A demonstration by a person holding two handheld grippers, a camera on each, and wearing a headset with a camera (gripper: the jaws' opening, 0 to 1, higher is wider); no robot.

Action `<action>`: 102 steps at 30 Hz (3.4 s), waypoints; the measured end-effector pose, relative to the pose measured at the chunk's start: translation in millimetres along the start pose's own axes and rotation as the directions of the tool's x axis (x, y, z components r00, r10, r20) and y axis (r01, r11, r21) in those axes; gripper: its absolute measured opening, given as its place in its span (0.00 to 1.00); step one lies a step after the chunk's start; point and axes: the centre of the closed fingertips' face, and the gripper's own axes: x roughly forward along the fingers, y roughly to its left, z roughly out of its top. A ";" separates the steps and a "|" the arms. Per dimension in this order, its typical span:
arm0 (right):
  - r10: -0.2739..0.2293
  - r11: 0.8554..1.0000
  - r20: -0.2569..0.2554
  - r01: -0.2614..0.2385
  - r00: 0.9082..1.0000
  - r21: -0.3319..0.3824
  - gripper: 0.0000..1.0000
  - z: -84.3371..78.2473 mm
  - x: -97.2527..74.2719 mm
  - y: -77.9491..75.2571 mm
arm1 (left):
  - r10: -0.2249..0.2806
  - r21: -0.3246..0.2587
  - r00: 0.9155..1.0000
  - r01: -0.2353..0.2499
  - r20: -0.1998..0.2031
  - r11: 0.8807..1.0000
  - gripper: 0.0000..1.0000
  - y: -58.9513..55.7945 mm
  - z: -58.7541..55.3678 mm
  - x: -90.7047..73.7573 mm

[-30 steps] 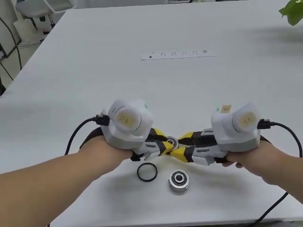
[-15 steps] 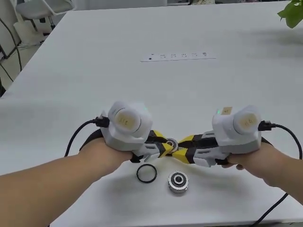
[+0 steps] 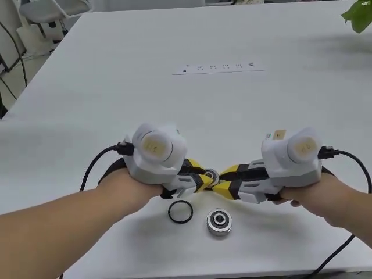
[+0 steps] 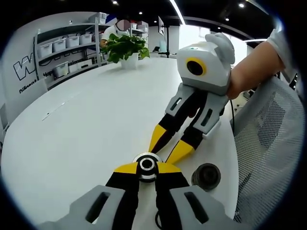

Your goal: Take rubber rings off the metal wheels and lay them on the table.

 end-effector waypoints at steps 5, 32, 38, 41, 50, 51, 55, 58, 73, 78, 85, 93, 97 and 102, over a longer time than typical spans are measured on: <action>-0.001 1.000 -0.005 0.001 1.000 -0.003 0.10 -1.5 -1.3 -0.7 | 0.001 -0.001 1.000 -0.001 0.001 1.000 0.07 -0.3 0.1 -0.2; -0.015 0.979 -0.001 0.015 1.000 0.205 0.00 -0.5 -8.6 -7.2 | 0.014 0.011 1.000 -0.014 0.000 1.000 0.07 0.0 0.6 -0.1; -0.011 0.971 0.009 0.009 1.000 0.238 0.00 0.8 -10.6 -7.2 | 0.013 0.010 1.000 -0.013 0.000 1.000 0.07 -0.1 0.9 0.1; -0.013 0.966 0.013 0.009 1.000 0.257 0.00 1.8 -11.7 -6.8 | 0.012 0.010 1.000 -0.012 0.000 1.000 0.07 0.0 1.0 0.2; -0.013 0.959 0.023 0.006 1.000 0.283 0.00 5.4 -13.7 -1.7 | 0.014 0.007 1.000 -0.014 0.001 1.000 0.07 0.1 0.9 0.4; -0.014 0.957 0.025 0.007 1.000 0.290 0.00 5.3 -13.6 -2.0 | 0.014 0.007 1.000 -0.014 0.001 1.000 0.07 0.0 0.9 0.3; -0.032 0.950 0.031 0.020 0.999 0.310 0.00 5.2 -12.7 -3.7 | 0.016 0.005 1.000 -0.016 0.001 1.000 0.07 -0.2 1.0 0.3; -0.049 0.939 0.052 0.028 0.997 0.342 0.00 8.4 -11.9 -9.0 | 0.016 0.002 1.000 -0.016 -0.001 1.000 0.07 -0.3 1.0 0.4; -0.053 0.949 0.076 0.026 0.996 0.314 0.00 13.2 -9.4 -12.8 | 0.027 0.002 1.000 -0.027 -0.006 1.000 0.07 0.2 1.1 1.2; -0.046 0.951 0.080 0.019 0.996 0.308 0.00 14.7 -8.1 -12.0 | 0.027 0.003 1.000 -0.027 -0.007 1.000 0.07 0.3 1.2 1.3; -0.036 0.958 0.080 0.012 0.996 0.287 0.00 16.0 -5.3 -9.4 | 0.031 0.004 0.999 -0.031 -0.007 1.000 0.07 0.5 1.1 1.2; -0.030 0.958 0.085 0.005 0.996 0.288 0.00 16.4 -4.5 -7.1 | 0.035 0.005 0.999 -0.035 -0.005 0.999 0.07 0.4 0.8 1.0; -0.023 0.959 0.085 -0.002 0.996 0.282 0.00 17.2 -3.7 -4.4 | 0.033 0.005 0.999 -0.033 -0.005 0.999 0.07 -0.1 0.8 0.8; -0.018 0.960 0.093 -0.009 0.995 0.280 0.00 19.0 -3.8 -2.7 | 0.030 0.005 1.000 -0.030 -0.003 1.000 0.07 -0.4 0.8 0.7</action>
